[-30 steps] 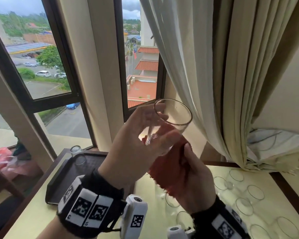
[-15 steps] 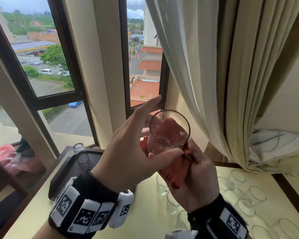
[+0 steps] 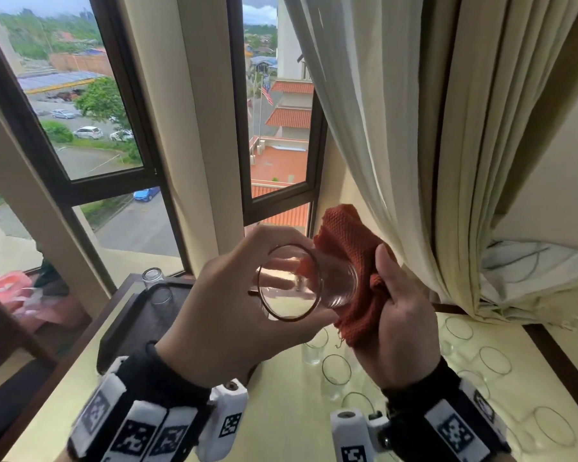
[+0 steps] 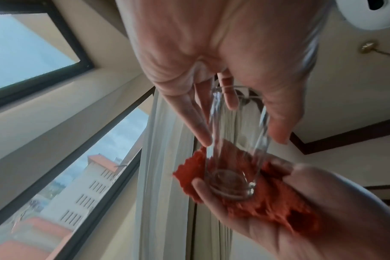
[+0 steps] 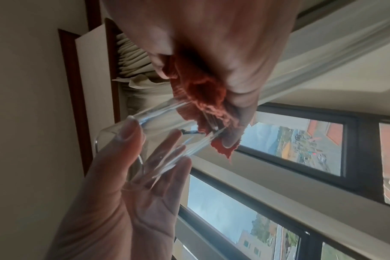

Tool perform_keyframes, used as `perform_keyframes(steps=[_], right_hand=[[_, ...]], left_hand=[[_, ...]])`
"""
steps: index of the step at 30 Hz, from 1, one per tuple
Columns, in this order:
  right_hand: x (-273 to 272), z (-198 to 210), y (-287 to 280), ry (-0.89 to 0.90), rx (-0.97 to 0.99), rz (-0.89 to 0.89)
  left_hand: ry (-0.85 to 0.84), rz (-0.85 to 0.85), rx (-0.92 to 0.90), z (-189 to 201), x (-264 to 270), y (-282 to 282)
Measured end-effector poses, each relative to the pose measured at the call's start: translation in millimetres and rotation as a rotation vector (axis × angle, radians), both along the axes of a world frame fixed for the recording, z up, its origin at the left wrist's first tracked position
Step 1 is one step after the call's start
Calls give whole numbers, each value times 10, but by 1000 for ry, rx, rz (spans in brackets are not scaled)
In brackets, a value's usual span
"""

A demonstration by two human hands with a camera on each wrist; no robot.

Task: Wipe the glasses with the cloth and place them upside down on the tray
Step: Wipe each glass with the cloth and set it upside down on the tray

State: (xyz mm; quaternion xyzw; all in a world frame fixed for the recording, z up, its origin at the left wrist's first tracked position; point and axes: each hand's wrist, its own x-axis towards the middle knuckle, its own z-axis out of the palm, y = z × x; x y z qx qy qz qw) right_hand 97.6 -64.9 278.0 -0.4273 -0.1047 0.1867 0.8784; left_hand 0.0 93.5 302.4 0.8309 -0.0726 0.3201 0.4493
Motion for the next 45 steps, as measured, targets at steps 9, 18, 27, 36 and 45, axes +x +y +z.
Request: perform_keyframes(steps=[9, 18, 27, 36, 45], right_hand=[[-103, -150, 97, 3, -61, 19], [28, -30, 25, -614, -336, -108], [134, 51, 83, 99, -224, -30], [-157, -284, 119, 24, -211, -144], [21, -9, -12, -636, -389, -215]], left_hand=[[-111, 44, -455, -245, 104, 4], [-45, 44, -501, -356, 130, -99], [-41, 58, -520, -376, 167, -55], [-76, 132, -524, -390, 248, -68], [-88, 75, -519, -357, 253, -161]])
